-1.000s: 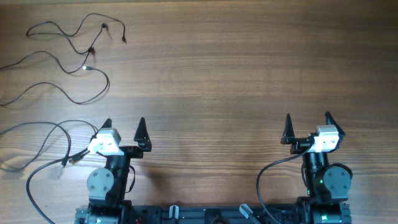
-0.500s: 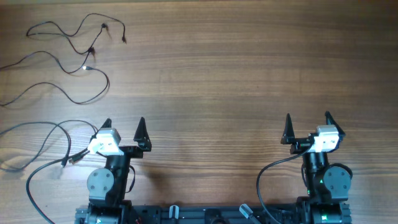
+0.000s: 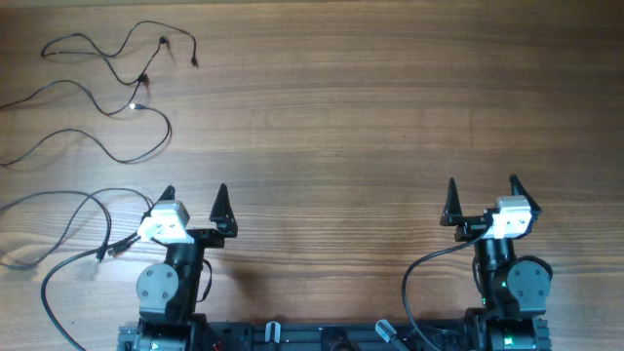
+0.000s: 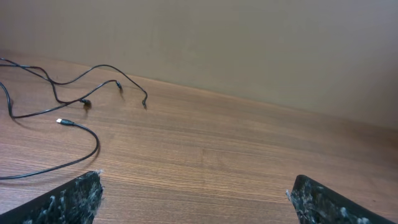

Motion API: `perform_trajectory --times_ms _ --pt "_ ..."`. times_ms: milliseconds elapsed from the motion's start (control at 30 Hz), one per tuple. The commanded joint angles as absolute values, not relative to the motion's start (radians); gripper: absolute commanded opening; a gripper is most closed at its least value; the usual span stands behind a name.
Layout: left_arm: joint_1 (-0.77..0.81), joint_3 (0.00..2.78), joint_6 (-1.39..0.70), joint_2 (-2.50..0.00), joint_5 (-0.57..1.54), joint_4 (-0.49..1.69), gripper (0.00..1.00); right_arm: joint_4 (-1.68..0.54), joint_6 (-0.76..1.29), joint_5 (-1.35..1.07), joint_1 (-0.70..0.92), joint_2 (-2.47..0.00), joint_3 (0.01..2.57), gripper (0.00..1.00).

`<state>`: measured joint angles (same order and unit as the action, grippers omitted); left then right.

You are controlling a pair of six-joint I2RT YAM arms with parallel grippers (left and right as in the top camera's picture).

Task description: Untangle cables

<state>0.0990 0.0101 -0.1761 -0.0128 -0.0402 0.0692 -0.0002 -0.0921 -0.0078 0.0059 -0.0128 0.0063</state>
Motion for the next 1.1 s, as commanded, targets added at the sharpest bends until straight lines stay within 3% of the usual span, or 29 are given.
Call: perform_trajectory --times_ms 0,1067 --pt "0.100 0.006 -0.153 -0.006 -0.053 0.068 1.00 0.002 -0.103 -0.025 0.019 -0.004 0.005 1.00" --pt "0.103 0.006 -0.153 -0.006 -0.043 0.070 1.00 0.002 -0.104 -0.025 0.019 -0.005 0.005 1.00"
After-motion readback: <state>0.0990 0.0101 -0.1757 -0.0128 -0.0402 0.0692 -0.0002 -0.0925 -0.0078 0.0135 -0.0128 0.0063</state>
